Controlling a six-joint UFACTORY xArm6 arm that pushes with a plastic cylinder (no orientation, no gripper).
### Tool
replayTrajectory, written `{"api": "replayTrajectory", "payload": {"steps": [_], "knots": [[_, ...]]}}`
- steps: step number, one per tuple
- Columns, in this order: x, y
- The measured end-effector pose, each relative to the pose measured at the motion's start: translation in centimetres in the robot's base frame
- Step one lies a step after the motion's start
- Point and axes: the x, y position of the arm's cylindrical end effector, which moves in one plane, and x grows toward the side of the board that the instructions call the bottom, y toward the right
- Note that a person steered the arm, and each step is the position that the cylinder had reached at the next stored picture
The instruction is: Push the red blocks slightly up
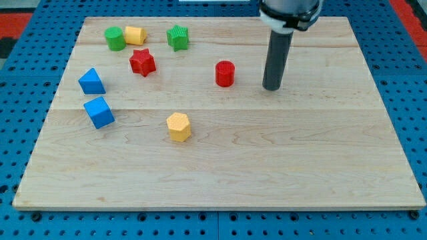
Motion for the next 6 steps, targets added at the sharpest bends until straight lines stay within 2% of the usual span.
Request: {"api": "replayTrajectory", "payload": {"steps": [1, 2, 3, 4, 5, 6], "knots": [[-2.5, -9.9], [-1.8, -18.8], [0.9, -12.1], [3.8, -20.0], [3.0, -24.8], [0.1, -23.6]]}}
